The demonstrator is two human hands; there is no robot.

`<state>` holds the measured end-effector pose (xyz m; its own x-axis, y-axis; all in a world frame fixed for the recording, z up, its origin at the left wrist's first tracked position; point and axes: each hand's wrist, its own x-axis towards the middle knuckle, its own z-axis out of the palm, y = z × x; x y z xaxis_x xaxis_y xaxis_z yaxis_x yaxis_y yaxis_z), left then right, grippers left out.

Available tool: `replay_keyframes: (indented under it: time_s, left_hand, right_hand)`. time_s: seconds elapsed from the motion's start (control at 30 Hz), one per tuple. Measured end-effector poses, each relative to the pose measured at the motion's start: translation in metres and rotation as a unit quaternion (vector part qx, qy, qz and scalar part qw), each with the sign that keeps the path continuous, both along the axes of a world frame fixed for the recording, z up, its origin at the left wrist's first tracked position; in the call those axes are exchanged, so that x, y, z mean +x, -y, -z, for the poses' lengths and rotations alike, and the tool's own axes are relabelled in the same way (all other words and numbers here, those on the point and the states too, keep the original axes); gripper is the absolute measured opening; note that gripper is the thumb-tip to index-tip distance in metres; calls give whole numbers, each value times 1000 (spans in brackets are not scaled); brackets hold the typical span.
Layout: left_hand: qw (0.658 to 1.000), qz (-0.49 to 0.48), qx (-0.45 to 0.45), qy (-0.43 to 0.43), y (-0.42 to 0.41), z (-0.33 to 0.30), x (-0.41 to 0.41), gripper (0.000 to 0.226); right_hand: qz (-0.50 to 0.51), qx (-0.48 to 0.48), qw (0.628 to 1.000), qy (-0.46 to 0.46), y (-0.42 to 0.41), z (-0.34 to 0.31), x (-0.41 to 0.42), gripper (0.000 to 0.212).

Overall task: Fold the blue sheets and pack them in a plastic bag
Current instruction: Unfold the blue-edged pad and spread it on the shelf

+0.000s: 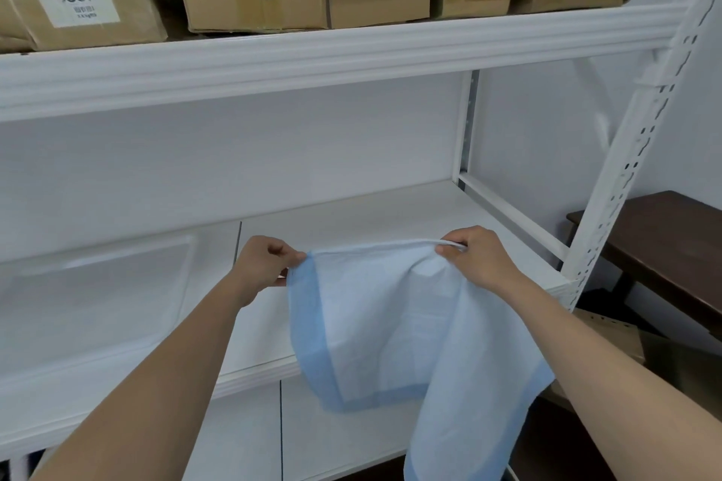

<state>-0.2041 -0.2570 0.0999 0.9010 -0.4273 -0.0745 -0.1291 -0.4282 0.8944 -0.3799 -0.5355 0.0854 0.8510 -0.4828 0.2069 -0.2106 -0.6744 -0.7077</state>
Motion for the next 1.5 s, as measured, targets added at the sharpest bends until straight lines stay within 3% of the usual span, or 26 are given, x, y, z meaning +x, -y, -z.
replay_keyframes:
  time_s: [0.33,0.53,0.63,0.7,0.8,0.93,1.03,1.13,1.3,1.37,1.43,1.5]
  left_hand:
    - [999,-42,-9,-25,-5,-2,9,22]
    - [992,-47,-94,-72,-3,-9,4,19]
    - [993,-6,-90,-71,-7,-12,3,40]
    - [998,0,-46,-40,-11,-12,7,37]
    - [999,-2,14,30,-15,-13,10,12]
    - [988,-67,31,138,-14,-18,14,10]
    - [974,-116,25,191,-15,-25,15,8]
    - [956,-179,14,231,-19,-33,16,9]
    - [936,-255,21,242,-34,-38,24,10]
    - [928,-281,45,241,-40,-38,27,11]
    - [924,-305,55,224,-46,-38,31,12]
    - [926,-313,52,205,-52,-36,37,9]
  right_hand:
    - [17,-3,999,-29,6,7,-3,37]
    - [11,3,1000,-26,1,3,-1,46]
    - [5,1,1000,-21,0,2,-1,49]
    - [0,5,1000,-18,-1,2,0,48]
    - [-13,12,1000,-18,-3,1,2,47]
    - [-53,44,997,-38,-9,-3,1,39]
    - [-105,71,984,-127,-14,-7,1,41]
    - [-116,28,964,-236,-16,-4,3,33]
    - [-62,-34,952,-298,-15,5,2,37]
    - [-21,-77,953,-294,-16,9,4,50]
    - [33,-127,950,-285,-16,13,7,48]
    - [94,-117,953,-262,-14,16,11,42]
